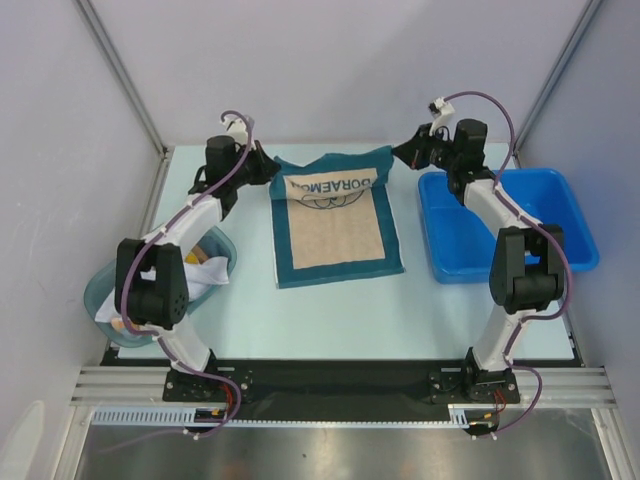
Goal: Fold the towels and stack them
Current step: Fold the towel
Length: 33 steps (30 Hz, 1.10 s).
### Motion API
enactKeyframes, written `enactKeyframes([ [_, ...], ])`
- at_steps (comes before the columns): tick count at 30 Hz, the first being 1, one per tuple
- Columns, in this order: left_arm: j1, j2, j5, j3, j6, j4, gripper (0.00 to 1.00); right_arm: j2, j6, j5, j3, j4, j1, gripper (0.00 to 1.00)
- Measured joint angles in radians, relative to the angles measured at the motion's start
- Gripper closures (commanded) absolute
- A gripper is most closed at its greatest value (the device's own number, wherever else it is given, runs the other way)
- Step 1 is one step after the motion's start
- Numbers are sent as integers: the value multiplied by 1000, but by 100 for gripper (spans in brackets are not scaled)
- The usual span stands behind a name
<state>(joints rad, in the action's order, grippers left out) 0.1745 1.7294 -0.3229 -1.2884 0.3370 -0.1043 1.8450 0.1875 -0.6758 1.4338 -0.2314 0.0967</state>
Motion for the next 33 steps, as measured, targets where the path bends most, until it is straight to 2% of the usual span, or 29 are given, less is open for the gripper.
enactKeyframes([
  [7, 34, -96, 14, 130, -25, 39, 100, -75, -37, 6, -146, 71, 7, 100],
  [20, 68, -255, 30, 350, -19, 74, 100, -236, -99, 35, -305, 173, 14, 100],
  [33, 105, -309, 32, 437, 21, 117, 100, -316, -111, 77, -433, 219, 48, 100],
])
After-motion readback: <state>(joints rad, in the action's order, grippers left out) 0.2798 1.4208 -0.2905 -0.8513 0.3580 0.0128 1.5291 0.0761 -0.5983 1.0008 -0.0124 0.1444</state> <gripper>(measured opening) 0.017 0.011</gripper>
